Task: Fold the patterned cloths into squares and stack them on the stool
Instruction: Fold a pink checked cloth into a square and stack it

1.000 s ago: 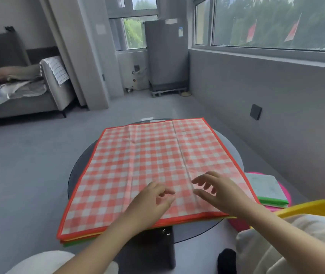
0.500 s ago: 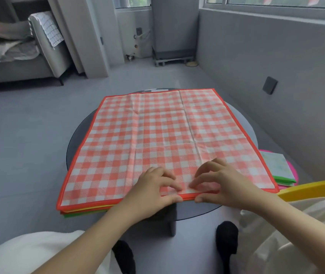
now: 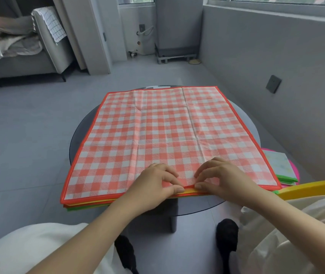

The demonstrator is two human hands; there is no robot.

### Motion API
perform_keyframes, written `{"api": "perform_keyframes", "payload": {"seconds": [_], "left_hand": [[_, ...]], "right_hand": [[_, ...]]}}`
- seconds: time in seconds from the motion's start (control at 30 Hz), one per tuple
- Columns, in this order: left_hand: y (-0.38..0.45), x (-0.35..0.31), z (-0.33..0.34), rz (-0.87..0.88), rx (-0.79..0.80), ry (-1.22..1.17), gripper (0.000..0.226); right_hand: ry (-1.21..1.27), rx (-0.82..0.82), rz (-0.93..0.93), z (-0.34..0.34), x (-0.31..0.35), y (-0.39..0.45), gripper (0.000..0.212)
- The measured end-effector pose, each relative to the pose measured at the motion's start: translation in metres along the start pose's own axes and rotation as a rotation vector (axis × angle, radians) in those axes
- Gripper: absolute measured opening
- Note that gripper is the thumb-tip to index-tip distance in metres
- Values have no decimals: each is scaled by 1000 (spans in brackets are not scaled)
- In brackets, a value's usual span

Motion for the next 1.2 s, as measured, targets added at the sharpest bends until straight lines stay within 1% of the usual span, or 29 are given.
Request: {"api": "perform_keyframes", "payload": {"seconds": [0.17, 0.23, 0.33, 0.43, 0.5, 0.57, 0.67, 0.83, 0.97, 1.1, 1.2], "left_hand": [[-1, 2, -20, -76, 4, 49, 18], [-2, 1, -32, -105, -24, 116, 19], [-4, -6, -51, -112, -51, 201, 21], [-8, -19, -74, -81, -44, 226, 21], [-8, -26, -87, -66, 10, 209, 19], [-4, -30, -98, -47, 61, 197, 22], [16, -27, -110, -40, 49, 214, 23], [65, -5, -112, -92, -88, 301, 25], [96, 16, -100, -123, -177, 289, 26], [117, 34, -83, -144, -233, 286, 26], [129, 46, -67, -131, -248, 307, 24]], "right_hand": [[-2, -110, 64, -9, 8, 1, 18], [-26, -168, 59, -13, 12, 1, 19], [-94, -211, 58, -28, 25, 3, 21], [-146, -157, 72, -51, 43, 2, 16], [-176, -105, 78, -67, 55, 1, 14], [-203, -72, 82, -80, 62, 5, 13], [-301, -76, 82, -94, 65, 25, 13], [-356, -183, 73, -96, 39, 80, 16], [-359, -244, 35, -84, 8, 117, 18], [-292, -266, 60, -66, -22, 140, 20], [-291, -255, 87, -53, -41, 149, 20]]}}
Point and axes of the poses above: each hand's wrist, its own y-axis towards the middle knuckle, its own z-axis out of the palm, x = y × z, the point moved 6 cm from there along y, towards the middle knuckle, and after that the axes turned 12 degrees about y, right-handed, at the moved point
